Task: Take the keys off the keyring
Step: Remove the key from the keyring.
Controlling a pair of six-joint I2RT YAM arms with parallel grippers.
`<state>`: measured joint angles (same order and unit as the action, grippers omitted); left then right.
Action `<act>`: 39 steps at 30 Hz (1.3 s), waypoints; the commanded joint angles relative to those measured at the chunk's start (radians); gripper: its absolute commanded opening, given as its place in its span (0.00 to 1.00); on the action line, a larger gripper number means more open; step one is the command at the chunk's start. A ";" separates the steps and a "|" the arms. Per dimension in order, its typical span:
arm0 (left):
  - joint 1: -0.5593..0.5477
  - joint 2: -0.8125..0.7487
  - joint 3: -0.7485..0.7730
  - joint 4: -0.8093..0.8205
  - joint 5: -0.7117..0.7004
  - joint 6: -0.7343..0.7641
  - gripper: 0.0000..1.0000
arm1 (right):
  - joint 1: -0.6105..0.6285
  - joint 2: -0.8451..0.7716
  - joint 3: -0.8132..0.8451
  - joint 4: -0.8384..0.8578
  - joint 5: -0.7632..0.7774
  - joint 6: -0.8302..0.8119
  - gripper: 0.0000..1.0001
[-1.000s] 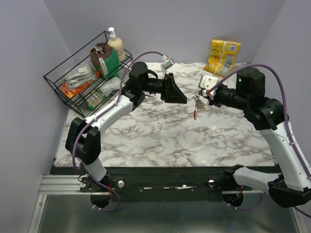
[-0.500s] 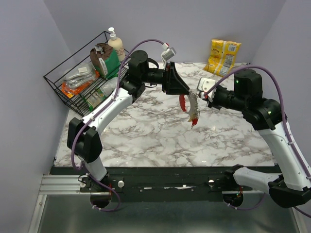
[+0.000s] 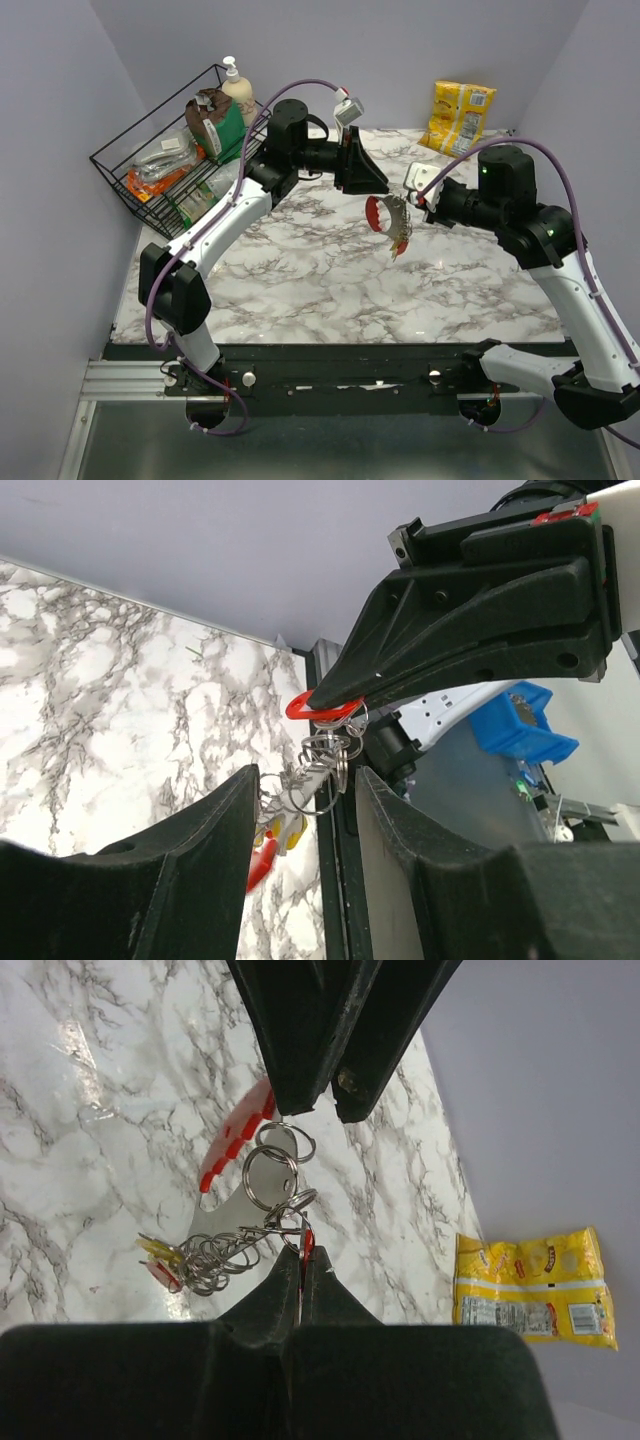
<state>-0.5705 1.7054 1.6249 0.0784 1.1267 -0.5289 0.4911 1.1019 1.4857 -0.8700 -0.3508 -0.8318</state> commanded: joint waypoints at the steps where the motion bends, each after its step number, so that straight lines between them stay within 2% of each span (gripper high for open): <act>1: 0.004 -0.030 0.039 -0.074 -0.027 0.058 0.51 | 0.006 -0.019 -0.011 0.026 0.032 -0.003 0.01; 12: -0.032 -0.047 0.052 -0.222 -0.050 0.162 0.43 | 0.006 -0.002 -0.002 0.042 0.039 0.010 0.01; 25: -0.055 -0.041 0.066 -0.278 -0.099 0.202 0.46 | 0.006 -0.008 -0.008 0.043 0.041 0.019 0.01; 31: -0.054 -0.035 0.128 -0.365 -0.183 0.277 0.48 | 0.006 -0.011 -0.019 0.054 0.044 0.036 0.01; 39: -0.052 -0.041 0.187 -0.437 -0.205 0.331 0.48 | 0.006 -0.004 -0.036 0.086 0.093 0.098 0.01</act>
<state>-0.6220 1.6897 1.7805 -0.2958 0.9535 -0.2405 0.4915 1.1034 1.4582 -0.8455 -0.3061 -0.7895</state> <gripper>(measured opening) 0.481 0.023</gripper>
